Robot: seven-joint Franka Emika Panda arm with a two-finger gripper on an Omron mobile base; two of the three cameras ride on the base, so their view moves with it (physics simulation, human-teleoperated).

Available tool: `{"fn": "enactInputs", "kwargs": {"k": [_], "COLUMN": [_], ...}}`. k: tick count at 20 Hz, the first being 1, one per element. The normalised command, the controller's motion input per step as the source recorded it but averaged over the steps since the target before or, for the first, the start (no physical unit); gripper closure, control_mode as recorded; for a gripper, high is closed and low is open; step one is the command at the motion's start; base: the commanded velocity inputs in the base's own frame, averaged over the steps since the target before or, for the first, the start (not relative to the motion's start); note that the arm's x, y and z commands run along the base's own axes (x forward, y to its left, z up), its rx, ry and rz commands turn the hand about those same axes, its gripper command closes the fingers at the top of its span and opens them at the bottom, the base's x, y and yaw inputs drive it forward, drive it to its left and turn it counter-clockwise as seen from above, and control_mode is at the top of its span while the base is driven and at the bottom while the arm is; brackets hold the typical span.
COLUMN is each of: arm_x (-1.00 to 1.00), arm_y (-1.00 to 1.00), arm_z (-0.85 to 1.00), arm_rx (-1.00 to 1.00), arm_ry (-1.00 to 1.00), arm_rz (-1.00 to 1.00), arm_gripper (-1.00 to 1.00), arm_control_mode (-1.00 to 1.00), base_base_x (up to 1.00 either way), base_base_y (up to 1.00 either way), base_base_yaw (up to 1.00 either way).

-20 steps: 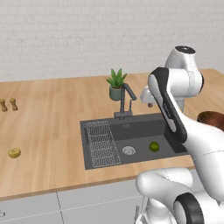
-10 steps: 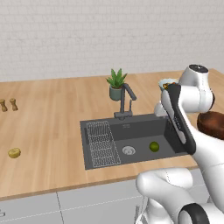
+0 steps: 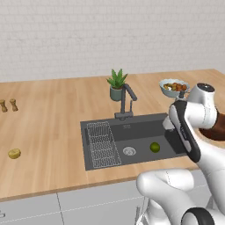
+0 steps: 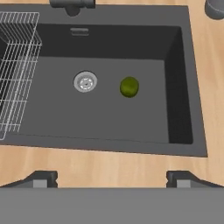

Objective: Pick the lime from the sink and place it in the bowl. Then pick the bowl and place it in the microwave. Then close the microwave door and press the start button.

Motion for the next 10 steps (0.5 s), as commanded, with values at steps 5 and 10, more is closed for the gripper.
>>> {"fn": "enactInputs", "kwargs": {"k": [5,10], "arm_x": [0.4,0.59], "arm_y": [-0.12,-0.09], "arm_z": [-0.59,-0.47], "arm_rx": [0.0,0.01], "arm_ry": [0.0,0.03], "arm_rz": [-0.07,-0.01], "arm_gripper": [-1.0,-1.0], "arm_control_mode": [-1.0,-1.0], "base_base_x": [0.0,0.0], "base_base_y": [0.0,0.0], "base_base_yaw": [0.0,0.0]}}
